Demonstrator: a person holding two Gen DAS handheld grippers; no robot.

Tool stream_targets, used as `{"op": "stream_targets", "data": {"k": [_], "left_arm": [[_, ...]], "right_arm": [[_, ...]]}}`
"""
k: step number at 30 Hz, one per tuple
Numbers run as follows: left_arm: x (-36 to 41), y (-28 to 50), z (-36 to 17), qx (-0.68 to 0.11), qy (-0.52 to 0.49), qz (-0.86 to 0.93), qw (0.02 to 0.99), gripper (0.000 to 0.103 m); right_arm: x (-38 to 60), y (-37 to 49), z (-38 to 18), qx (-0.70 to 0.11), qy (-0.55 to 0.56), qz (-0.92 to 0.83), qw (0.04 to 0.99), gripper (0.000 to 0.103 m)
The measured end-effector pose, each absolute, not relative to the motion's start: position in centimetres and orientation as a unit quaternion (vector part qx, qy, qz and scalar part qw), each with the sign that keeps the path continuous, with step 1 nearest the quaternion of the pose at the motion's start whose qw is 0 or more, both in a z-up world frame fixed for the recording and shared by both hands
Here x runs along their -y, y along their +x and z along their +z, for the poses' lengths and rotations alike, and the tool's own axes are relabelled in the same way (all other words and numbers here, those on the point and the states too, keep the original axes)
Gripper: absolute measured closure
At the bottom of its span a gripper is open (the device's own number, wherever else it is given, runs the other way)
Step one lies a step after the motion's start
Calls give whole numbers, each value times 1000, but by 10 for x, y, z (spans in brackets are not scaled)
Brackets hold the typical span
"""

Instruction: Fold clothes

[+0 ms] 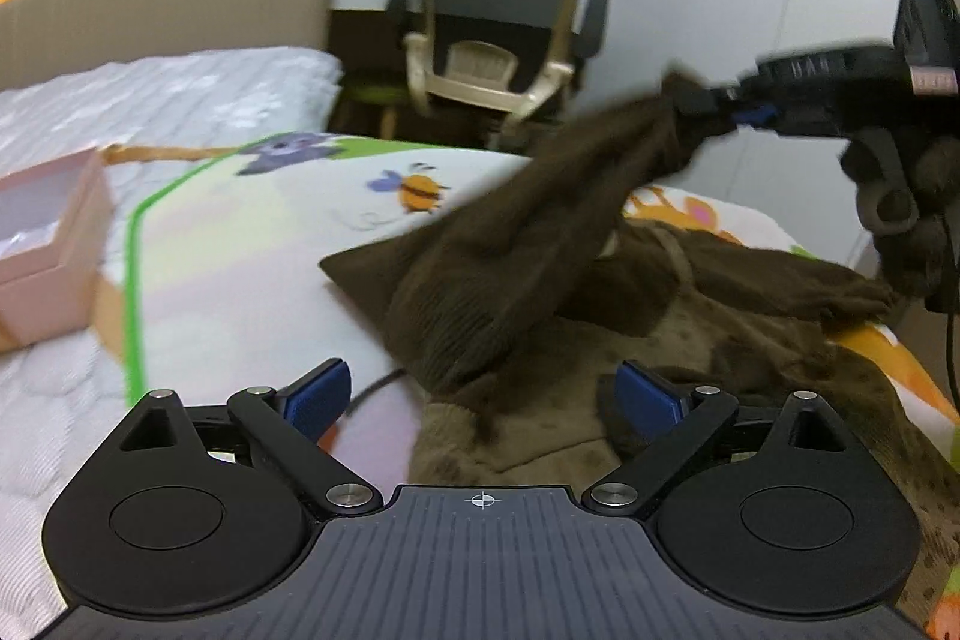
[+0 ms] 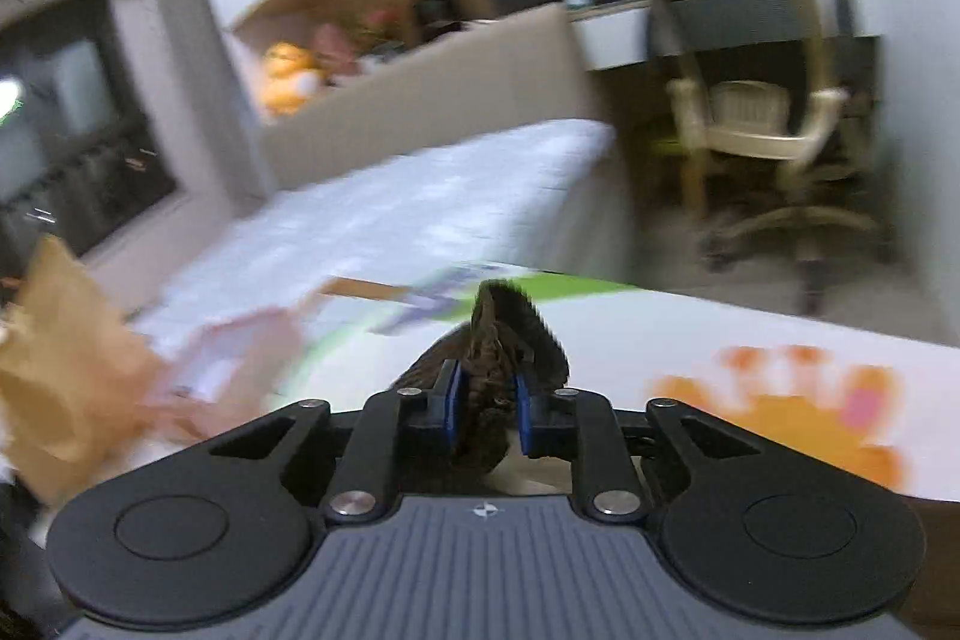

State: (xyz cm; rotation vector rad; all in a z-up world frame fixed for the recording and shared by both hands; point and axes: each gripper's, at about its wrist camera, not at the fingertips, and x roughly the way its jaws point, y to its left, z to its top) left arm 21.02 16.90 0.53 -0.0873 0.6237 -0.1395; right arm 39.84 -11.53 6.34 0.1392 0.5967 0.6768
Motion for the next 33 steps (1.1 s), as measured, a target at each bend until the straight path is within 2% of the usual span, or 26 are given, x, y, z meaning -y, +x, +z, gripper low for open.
{"op": "stream_targets", "data": {"k": [2,3,8,13,14,15,16,17,19,22,25,29,33], "left_arm": [[-160,216,4,-307,-22,-76,948,5],[-156,220,1,-308,-8,-75,949,5],[-141,238,-14,-310,59,-55,947,6],[-148,240,-13,-308,26,-68,949,8],[-149,240,-10,-303,15,-74,950,8],[-150,240,-6,-296,6,-80,952,8],[-151,240,-1,-290,-2,-87,953,8],[-151,242,4,-283,-7,-95,954,8],[-148,249,11,-274,-23,-114,955,7],[-141,264,13,-272,-64,-146,949,6],[-132,284,-6,-304,-107,-154,934,6],[-122,296,-37,-354,-114,-142,917,6],[-119,287,-42,-351,-88,-134,923,6]], "right_arm": [[134,397,50,-296,54,305,904,79],[142,397,42,-302,49,296,905,72],[141,402,2,-349,35,301,887,50],[113,411,-33,-380,21,294,877,53],[109,409,-37,-376,17,295,878,69],[107,406,-36,-368,14,298,881,77],[108,403,-28,-356,16,305,883,79],[109,400,-21,-344,18,312,886,84],[119,398,-6,-325,22,314,892,87],[140,397,4,-317,13,291,902,87],[151,402,-14,-349,-4,263,900,87],[159,405,-35,-363,-16,256,896,73],[194,395,-10,-328,13,252,910,57]]}}
